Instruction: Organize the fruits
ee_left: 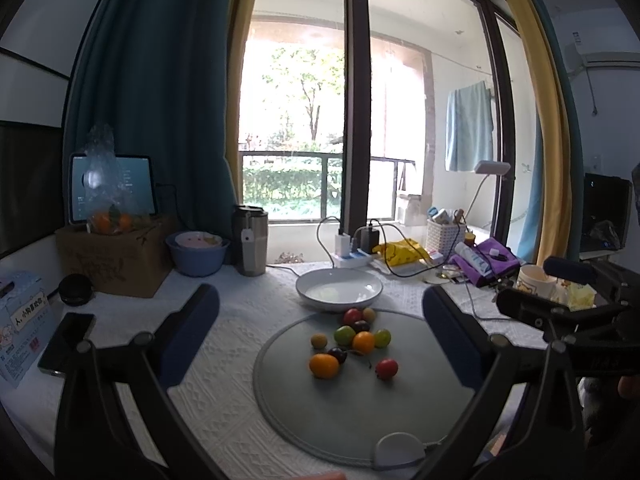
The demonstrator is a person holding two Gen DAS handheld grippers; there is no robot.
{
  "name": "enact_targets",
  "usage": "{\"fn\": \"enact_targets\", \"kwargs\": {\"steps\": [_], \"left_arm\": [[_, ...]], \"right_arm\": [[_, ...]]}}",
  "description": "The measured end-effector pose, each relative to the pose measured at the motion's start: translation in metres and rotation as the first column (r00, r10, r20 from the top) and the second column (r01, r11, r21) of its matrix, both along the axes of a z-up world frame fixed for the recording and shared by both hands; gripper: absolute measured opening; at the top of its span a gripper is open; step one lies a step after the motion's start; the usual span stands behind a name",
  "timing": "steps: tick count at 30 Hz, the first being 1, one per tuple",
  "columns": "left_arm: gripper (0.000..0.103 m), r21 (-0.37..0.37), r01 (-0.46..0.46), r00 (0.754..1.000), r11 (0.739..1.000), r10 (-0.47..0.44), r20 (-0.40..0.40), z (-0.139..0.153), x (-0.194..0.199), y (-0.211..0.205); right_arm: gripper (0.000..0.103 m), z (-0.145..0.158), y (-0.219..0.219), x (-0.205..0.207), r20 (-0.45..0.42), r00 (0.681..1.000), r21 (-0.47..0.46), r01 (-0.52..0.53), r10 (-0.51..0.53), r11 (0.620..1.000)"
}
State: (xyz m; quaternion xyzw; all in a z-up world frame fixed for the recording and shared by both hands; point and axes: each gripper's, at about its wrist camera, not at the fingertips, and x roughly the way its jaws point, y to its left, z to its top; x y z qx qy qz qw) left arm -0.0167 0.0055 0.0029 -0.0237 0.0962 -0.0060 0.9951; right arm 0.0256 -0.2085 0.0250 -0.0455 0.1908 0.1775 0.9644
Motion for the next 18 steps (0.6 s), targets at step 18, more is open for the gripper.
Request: {"fn": "enact_targets", "kwargs": {"steps": [18], "left_arm": [[0.103, -0.010, 0.007, 1.000, 1.000, -0.007, -0.019, -0.007, 0.013, 0.003]], "right_arm": [[0.099, -0.012, 0.006, 0.019, -0.045, 0.999, -0.010, 0.002, -0.002, 1.000]]}}
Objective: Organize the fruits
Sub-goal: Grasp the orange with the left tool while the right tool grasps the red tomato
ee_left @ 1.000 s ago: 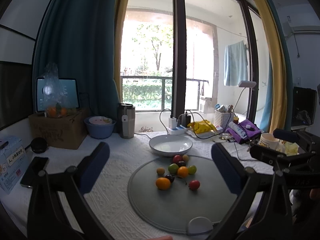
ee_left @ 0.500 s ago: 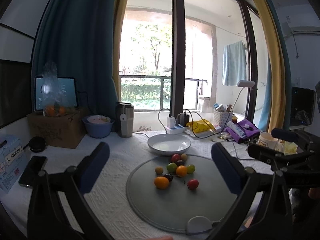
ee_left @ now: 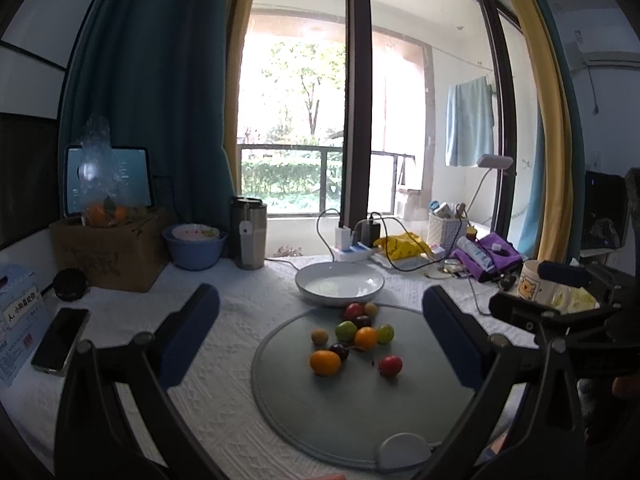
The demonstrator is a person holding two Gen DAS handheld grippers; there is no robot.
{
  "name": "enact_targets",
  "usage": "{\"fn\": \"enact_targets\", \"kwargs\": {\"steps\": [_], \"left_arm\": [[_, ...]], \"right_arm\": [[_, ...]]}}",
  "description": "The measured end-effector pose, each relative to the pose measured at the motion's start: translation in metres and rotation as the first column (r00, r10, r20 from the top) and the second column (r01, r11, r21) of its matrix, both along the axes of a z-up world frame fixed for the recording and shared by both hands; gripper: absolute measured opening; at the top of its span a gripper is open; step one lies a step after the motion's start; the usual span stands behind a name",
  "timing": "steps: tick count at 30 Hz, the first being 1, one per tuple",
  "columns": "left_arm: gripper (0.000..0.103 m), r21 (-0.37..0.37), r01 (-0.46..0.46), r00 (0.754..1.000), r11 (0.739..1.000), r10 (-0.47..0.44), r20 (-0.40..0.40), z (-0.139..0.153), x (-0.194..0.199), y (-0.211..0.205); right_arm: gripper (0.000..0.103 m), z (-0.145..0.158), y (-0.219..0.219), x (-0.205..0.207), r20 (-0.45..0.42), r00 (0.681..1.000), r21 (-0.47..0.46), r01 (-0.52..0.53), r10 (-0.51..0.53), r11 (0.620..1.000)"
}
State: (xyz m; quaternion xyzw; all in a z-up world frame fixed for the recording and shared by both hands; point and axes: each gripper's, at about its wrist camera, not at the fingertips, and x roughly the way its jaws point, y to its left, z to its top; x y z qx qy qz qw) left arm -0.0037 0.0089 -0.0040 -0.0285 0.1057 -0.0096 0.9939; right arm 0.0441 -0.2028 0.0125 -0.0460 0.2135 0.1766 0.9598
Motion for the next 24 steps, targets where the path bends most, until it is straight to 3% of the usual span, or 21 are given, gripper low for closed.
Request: {"fn": "enact_targets", "kwargs": {"steps": [7, 11, 14, 21, 24], "left_arm": [[0.103, 0.003, 0.006, 0.998, 1.000, -0.006, -0.056, -0.010, 0.018, 0.001], [0.102, 0.007, 0.036, 0.988, 0.999, -0.034, -0.147, -0.028, 0.042, -0.002], [0.102, -0.010, 0.055, 0.968, 0.998, -0.056, -0.244, -0.048, 0.063, -0.001], [0.100, -0.028, 0.078, 0.918, 0.997, -0.083, -0.388, -0.085, 0.098, 0.005], [0.086, -0.033, 0.075, 0.892, 0.997, -0.082, -0.444, -0.100, 0.111, 0.012]], "right_arm": [[0.099, -0.012, 0.006, 0.016, -0.046, 0.999, 0.001, -0.012, 0.012, 1.000], [0.099, -0.028, 0.011, 0.031, -0.115, 0.992, 0.011, -0.057, 0.058, 0.998], [0.096, -0.042, 0.014, 0.045, -0.182, 0.980, 0.010, -0.075, 0.076, 0.997], [0.085, -0.076, 0.024, 0.080, -0.308, 0.946, 0.009, -0.107, 0.105, 0.994], [0.080, -0.091, 0.029, 0.093, -0.352, 0.928, 0.011, -0.127, 0.123, 0.992]]}}
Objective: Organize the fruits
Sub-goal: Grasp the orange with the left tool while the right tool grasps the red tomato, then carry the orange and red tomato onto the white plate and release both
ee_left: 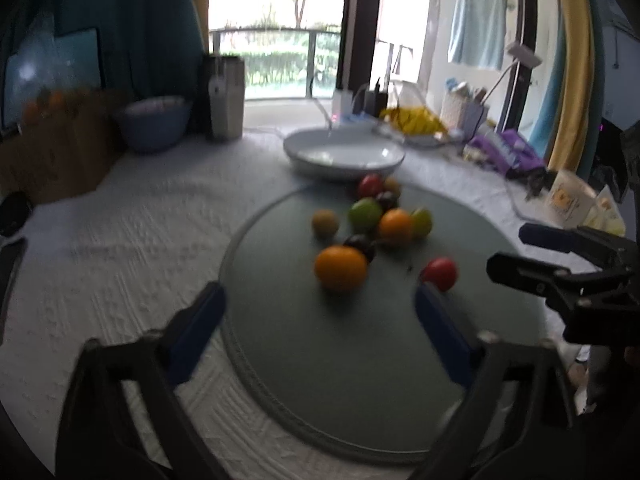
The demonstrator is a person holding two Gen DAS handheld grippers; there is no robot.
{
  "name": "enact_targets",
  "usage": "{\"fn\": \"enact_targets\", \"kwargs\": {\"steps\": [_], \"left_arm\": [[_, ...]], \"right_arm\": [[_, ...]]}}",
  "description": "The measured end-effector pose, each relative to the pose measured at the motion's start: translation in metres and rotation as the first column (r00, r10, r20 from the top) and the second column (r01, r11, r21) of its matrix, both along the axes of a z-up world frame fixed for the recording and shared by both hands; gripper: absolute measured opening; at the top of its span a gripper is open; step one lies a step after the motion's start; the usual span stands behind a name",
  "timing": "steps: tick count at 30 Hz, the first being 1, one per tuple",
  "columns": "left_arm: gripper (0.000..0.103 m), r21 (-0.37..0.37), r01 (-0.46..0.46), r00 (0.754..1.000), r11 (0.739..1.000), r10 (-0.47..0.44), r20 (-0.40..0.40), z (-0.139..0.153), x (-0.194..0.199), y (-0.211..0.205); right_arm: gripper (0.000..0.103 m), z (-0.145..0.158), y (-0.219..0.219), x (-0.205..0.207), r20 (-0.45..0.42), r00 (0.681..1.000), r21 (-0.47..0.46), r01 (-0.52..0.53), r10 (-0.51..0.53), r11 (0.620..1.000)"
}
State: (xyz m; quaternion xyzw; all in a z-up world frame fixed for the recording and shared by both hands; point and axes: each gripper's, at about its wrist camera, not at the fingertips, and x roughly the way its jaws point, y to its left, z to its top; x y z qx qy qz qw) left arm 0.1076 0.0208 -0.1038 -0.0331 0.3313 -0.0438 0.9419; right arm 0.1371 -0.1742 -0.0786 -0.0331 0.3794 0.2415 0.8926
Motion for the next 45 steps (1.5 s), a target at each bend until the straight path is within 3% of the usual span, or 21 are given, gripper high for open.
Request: {"fn": "enact_targets", "kwargs": {"steps": [2, 6, 9, 10, 17, 22, 24, 35, 45], "left_arm": [[0.082, -0.020, 0.002, 1.000, 1.000, -0.003, -0.031, -0.005, 0.007, 0.004], [0.075, 0.010, 0.021, 0.997, 1.000, -0.020, -0.072, -0.007, 0.016, 0.000], [0.055, 0.016, 0.022, 0.993, 1.000, -0.020, -0.115, -0.010, 0.025, -0.002], [0.053, 0.009, 0.027, 0.992, 1.000, -0.026, -0.127, -0.011, 0.029, -0.003], [0.052, 0.012, 0.082, 0.982, 0.997, -0.078, -0.172, -0.016, 0.046, -0.017], [0.050, 0.011, 0.066, 0.979, 0.998, -0.062, -0.194, -0.020, 0.055, -0.016], [0.039, 0.010, 0.073, 0.979, 0.997, -0.070, -0.191, -0.018, 0.057, -0.019], [0.039, 0.002, 0.043, 0.988, 0.999, -0.042, -0.146, 0.003, 0.062, -0.018], [0.039, -0.008, 0.029, 0.996, 1.000, -0.029, -0.081, 0.025, 0.095, -0.010]], "right_arm": [[0.069, -0.007, 0.003, 0.007, -0.029, 0.999, -0.003, -0.017, 0.017, 1.000], [0.065, -0.019, 0.015, 0.015, -0.081, 0.993, 0.010, -0.083, 0.084, 0.996], [0.060, -0.024, 0.023, 0.018, -0.091, 0.989, -0.006, -0.120, 0.119, 0.993], [0.054, -0.026, 0.025, 0.019, -0.094, 0.987, -0.012, -0.133, 0.131, 0.991], [0.029, -0.035, 0.030, 0.026, -0.115, 0.980, -0.023, -0.165, 0.161, 0.986], [0.029, -0.033, 0.025, 0.028, -0.105, 0.980, -0.006, -0.172, 0.170, 0.985], [0.029, -0.030, 0.022, 0.028, -0.094, 0.981, -0.002, -0.170, 0.169, 0.985], [0.029, -0.007, 0.003, 0.043, -0.014, 0.988, 0.018, -0.151, 0.151, 0.988], [0.029, 0.006, 0.001, 0.096, 0.049, 0.990, -0.002, -0.133, 0.133, 0.991]]}}
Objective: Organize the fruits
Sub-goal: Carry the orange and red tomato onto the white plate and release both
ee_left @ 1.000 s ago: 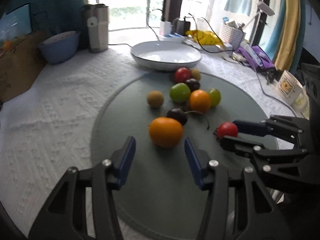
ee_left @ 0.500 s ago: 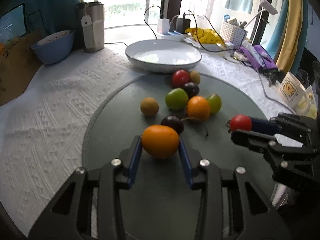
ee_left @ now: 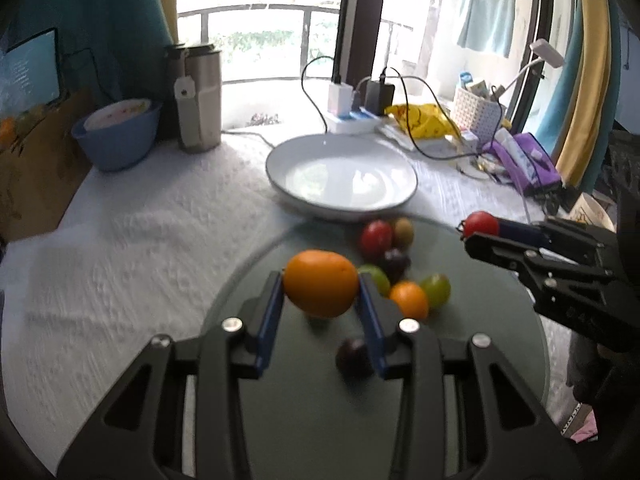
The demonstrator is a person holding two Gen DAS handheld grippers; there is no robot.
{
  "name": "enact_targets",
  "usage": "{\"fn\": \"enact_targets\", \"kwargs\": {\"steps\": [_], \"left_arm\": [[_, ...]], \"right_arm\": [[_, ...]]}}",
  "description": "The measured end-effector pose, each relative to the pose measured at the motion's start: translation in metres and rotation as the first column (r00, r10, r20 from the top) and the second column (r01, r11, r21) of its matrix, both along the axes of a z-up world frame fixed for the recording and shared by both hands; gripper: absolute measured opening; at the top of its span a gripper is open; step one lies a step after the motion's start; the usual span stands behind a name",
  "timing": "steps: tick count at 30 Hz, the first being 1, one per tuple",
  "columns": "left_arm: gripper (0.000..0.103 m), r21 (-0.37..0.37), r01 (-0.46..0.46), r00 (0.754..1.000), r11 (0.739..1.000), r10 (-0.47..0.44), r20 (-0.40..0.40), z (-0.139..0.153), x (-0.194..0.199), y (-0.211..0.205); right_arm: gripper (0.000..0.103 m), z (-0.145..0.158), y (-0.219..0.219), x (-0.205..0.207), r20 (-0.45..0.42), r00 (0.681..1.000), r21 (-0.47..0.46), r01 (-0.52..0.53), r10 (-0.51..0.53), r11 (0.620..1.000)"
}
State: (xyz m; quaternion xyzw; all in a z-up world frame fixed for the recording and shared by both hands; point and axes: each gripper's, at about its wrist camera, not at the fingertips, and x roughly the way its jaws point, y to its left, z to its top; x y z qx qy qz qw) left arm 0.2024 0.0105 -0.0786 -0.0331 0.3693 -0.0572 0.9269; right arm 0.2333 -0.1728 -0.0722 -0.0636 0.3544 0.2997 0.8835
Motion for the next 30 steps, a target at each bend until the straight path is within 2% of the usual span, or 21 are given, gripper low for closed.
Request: {"fn": "enact_targets", "kwargs": {"steps": [5, 10, 20, 28, 30], "left_arm": [[0.039, -0.005, 0.028, 1.000, 1.000, -0.028, 0.008, 0.004, 0.030, -0.001], [0.039, -0.045, 0.042, 0.999, 0.998, -0.043, -0.014, 0.003, 0.063, 0.002], [0.039, -0.002, 0.048, 0.998, 0.999, -0.048, -0.049, -0.003, 0.122, 0.004], [0.039, 0.036, 0.043, 0.996, 0.998, -0.039, -0.082, -0.017, 0.157, 0.007], [0.039, 0.010, 0.042, 0.995, 0.999, -0.041, -0.090, -0.020, 0.163, 0.010]], "right_arm": [[0.029, -0.003, 0.007, 0.033, 0.001, 1.000, -0.013, -0.002, 0.002, 1.000], [0.029, -0.011, 0.016, 0.067, -0.026, 1.000, -0.018, -0.008, 0.007, 1.000], [0.029, -0.037, 0.036, 0.125, -0.122, 0.992, -0.031, -0.021, 0.017, 0.999], [0.029, -0.045, 0.050, 0.162, -0.137, 0.991, -0.021, 0.003, -0.006, 1.000], [0.029, -0.048, 0.050, 0.168, -0.146, 0.989, -0.014, 0.019, -0.021, 1.000]]}}
